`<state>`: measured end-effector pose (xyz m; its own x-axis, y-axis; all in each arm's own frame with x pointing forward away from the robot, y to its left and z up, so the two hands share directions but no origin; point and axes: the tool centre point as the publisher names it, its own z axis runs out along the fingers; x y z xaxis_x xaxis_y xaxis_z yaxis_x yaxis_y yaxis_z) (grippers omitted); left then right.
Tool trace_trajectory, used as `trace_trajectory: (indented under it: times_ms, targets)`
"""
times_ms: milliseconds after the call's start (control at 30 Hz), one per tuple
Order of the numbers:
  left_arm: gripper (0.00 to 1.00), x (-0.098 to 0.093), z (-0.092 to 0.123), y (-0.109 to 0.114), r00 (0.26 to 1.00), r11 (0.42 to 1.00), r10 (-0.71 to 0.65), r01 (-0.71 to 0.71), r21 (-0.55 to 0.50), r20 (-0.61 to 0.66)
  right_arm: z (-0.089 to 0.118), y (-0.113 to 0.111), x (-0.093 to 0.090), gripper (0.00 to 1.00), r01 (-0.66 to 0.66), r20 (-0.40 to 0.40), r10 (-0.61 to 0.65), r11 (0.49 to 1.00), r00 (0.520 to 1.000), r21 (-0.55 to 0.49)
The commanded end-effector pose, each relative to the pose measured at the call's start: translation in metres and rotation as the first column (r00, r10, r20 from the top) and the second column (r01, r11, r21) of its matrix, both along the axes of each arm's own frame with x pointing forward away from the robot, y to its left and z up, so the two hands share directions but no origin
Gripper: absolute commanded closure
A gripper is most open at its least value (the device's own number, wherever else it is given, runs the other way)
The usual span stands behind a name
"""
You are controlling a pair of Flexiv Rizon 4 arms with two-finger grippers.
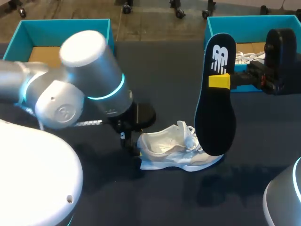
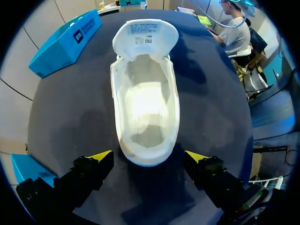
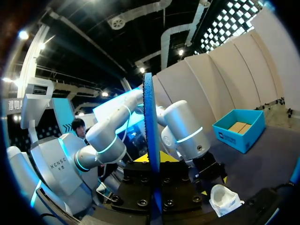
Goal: Take the shoe out of the shoebox, open the shoe tongue, remove and reinsert the insole, then place the shoe into the shoebox
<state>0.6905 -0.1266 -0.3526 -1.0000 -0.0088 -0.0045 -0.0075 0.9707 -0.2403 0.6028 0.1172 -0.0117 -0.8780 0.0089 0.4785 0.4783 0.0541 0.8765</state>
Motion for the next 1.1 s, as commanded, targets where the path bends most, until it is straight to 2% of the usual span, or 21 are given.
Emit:
trace_trajectory:
  times_ms: [33,267,433,633,767,1100]
  targets:
    - [0.0,0.001,0.002,-0.007,1.0,0.985,0.015,-0.016,0.174,0.006,0.0,0.002,0.002,1.0,-0.001,0.0,0.001,1.0,1.0,0.0]
    - [0.0,0.012,0.033,-0.017,0.998,0.986,0.01,-0.019,0.166,0.055,0.0,0.002,0.002,1.0,-0.001,0.0,0.001,1.0,1.0,0.0]
    - [0.0,0.024,0.041,-0.034,0.997,0.987,0.0,-0.011,0.161,0.072,0.0,0.002,0.002,1.0,-0.001,0.0,0.001,1.0,1.0,0.0]
    - [0.0,0.033,0.026,-0.057,0.999,0.99,-0.007,0.001,0.143,0.041,0.0,0.002,0.002,1.0,-0.001,0.0,0.001,1.0,1.0,0.0]
    - [0.0,0.039,0.013,-0.065,1.0,0.991,0.013,-0.016,0.135,0.024,0.0,0.002,0.002,1.0,-0.001,0.0,0.001,1.0,1.0,0.0]
    - [0.0,0.04,-0.009,-0.083,0.998,0.992,0.055,-0.059,0.114,0.032,0.0,0.002,0.002,1.0,-0.001,0.0,0.001,1.0,1.0,0.0]
